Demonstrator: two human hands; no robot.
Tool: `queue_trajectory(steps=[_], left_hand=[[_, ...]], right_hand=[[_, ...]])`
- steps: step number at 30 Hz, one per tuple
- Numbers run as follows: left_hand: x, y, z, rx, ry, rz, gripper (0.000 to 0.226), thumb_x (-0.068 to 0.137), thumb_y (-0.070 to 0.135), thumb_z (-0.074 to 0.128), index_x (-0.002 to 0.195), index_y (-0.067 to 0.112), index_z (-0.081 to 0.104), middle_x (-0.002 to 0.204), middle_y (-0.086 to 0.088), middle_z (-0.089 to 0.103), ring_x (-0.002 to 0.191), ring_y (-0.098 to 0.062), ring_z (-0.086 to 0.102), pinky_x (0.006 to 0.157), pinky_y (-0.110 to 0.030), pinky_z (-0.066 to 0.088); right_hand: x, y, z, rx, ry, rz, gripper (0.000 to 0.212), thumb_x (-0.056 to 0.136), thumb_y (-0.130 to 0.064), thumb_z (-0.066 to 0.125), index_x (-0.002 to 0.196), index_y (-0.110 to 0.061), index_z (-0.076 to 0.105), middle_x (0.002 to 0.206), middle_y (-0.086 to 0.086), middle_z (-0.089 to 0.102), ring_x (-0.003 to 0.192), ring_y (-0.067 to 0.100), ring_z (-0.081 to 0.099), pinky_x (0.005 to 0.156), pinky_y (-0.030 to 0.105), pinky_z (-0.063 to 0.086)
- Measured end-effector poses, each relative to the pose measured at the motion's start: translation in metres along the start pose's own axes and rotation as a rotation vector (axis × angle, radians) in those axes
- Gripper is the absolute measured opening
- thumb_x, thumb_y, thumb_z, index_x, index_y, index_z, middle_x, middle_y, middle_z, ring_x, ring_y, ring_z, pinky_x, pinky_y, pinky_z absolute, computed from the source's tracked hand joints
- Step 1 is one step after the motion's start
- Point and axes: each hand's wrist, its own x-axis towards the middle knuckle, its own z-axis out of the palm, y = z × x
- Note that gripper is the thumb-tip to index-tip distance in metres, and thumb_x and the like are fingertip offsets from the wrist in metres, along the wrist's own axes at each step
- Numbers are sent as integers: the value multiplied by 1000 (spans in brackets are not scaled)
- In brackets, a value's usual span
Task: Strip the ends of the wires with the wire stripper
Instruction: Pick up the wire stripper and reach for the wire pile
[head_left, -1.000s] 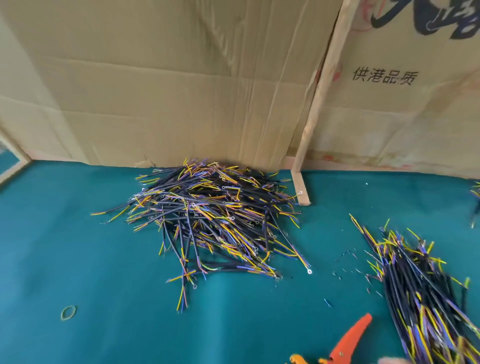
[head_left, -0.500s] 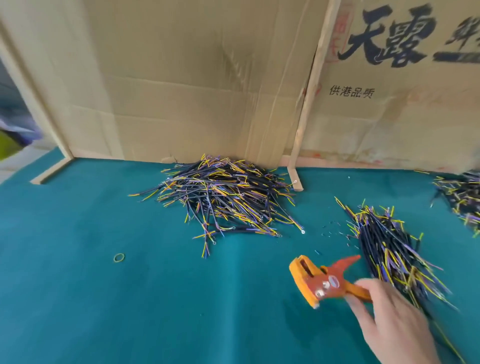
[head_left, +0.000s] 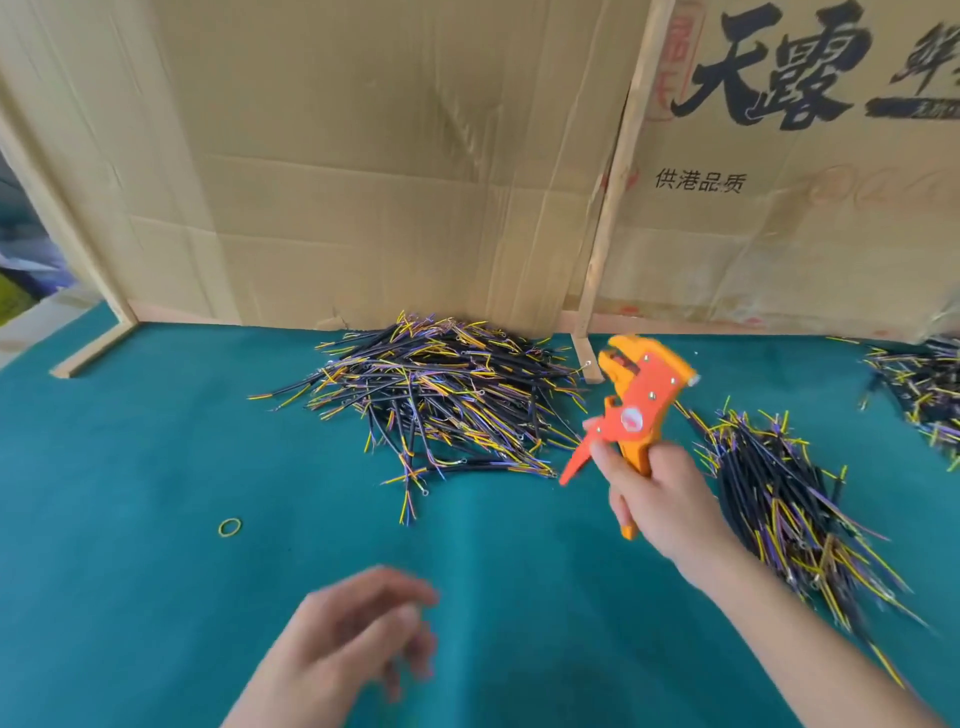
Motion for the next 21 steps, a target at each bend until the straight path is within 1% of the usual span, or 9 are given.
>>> queue_trajectory(steps=[2,5,6,8,10,13,16,18,21], left_hand=[[36,8,27,116,62,51,9,88,12,67,94,11,73,84,-9,74,76,-20,70,64,-29,55],[98,3,62,482,110,166,19,91,3,61,100,16,72,94,7,69,83,-8,65,74,-26,55],[117,2,69,588,113,231,23,92,5,58,107,16,71,101,5,67,90,-10,65,80,-30,54],[150,-3,84,770,72,336,30,94,12,52,120,19,65,112,2,63,102,-21,62,86,-37,53],[181,-9,98,911,98,310,30,98,20,48,125,23,59,114,-1,60,105,-30,61,83,-44,53],[203,-18,114,991,228,233,26,103,32,43,124,24,56,114,0,58,103,-33,63,73,-41,51],[204,-29,122,1028,341,235,27,103,36,45,124,22,52,110,-2,61,94,-35,66,65,-41,48],[205,-33,122,1007,389,258,21,102,36,47,113,19,55,105,-3,62,89,-36,66,63,-41,47],[208,-36,121,1016,415,248,23,103,38,45,102,18,55,102,-3,63,87,-36,65,64,-42,46]], right_hand=[[25,7,6,169,75,116,37,99,-43,63,86,-9,69,55,8,60,36,15,39,34,21,26],[47,23,16,425,218,279,26,98,-39,66,85,-17,71,69,-1,65,45,10,39,44,25,28],[50,33,19,477,265,293,23,97,-35,67,83,-18,71,67,-3,63,48,9,41,49,29,30],[45,53,23,512,289,264,21,94,-31,71,78,-19,74,60,-8,59,49,8,44,51,32,37],[37,68,25,483,255,202,20,88,-36,71,80,-19,76,62,-12,62,50,11,52,54,32,46],[35,78,24,489,249,144,25,84,-43,69,91,-20,78,80,-5,75,69,21,69,70,42,53],[39,81,25,507,235,125,22,87,-37,67,93,-19,79,96,7,78,87,29,73,92,51,53],[38,79,25,512,227,127,23,88,-35,66,92,-17,79,96,10,78,88,33,73,94,53,53],[36,74,24,514,228,133,26,88,-31,64,91,-8,77,93,12,78,83,30,74,91,54,56]])
